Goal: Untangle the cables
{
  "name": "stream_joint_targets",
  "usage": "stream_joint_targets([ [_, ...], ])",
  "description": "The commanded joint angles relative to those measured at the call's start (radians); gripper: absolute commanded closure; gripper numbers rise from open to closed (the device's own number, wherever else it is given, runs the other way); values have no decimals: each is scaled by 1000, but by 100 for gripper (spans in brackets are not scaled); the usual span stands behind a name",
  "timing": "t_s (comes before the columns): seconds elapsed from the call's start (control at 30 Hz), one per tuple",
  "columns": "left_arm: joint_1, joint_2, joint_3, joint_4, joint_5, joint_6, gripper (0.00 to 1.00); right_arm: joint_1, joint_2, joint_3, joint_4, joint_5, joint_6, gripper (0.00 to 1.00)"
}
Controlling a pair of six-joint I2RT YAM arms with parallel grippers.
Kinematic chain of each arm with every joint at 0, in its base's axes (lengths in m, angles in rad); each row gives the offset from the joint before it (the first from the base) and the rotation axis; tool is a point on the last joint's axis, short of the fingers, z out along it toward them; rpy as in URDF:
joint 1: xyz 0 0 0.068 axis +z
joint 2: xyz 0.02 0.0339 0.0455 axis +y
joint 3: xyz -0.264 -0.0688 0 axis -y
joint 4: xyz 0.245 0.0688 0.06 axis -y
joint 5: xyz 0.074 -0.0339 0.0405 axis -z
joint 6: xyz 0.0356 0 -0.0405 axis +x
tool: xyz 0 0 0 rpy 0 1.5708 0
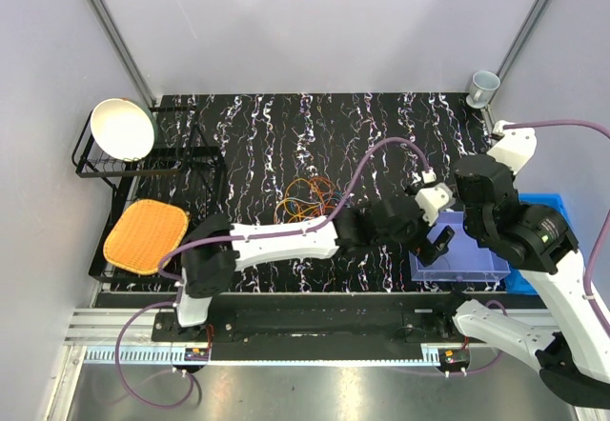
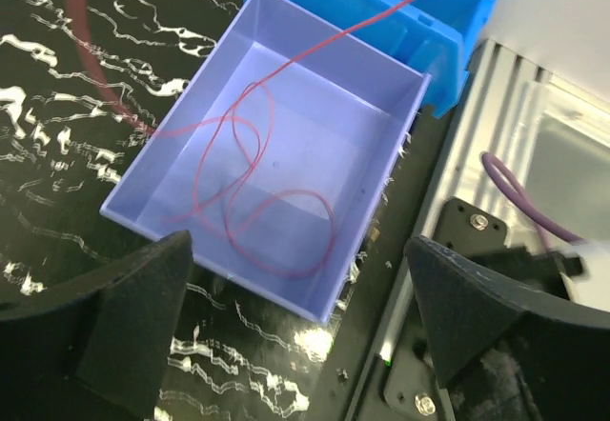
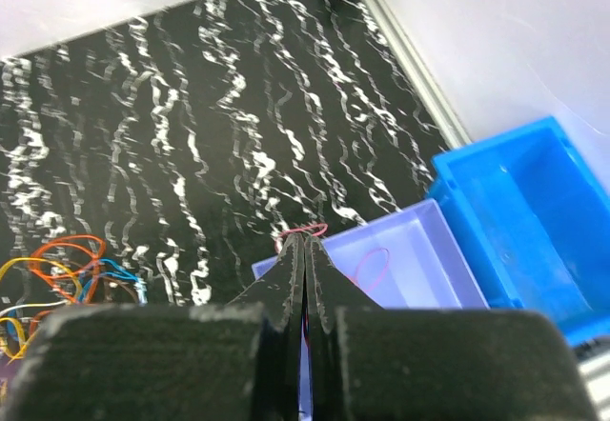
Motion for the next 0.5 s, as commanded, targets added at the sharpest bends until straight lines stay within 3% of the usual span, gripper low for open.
stream_joint_targets([
  [0.0, -4, -122, -56, -13, -39, -42, 1, 4, 10, 46, -92, 70, 90, 100],
  [0.17, -2, -219, -178, -46, -132, -76, 1, 2, 13, 37, -158, 17, 159, 100],
  [0.47, 26, -443, -373, -98, -270, -113, 1, -2, 21, -171, -166, -69, 311, 100],
])
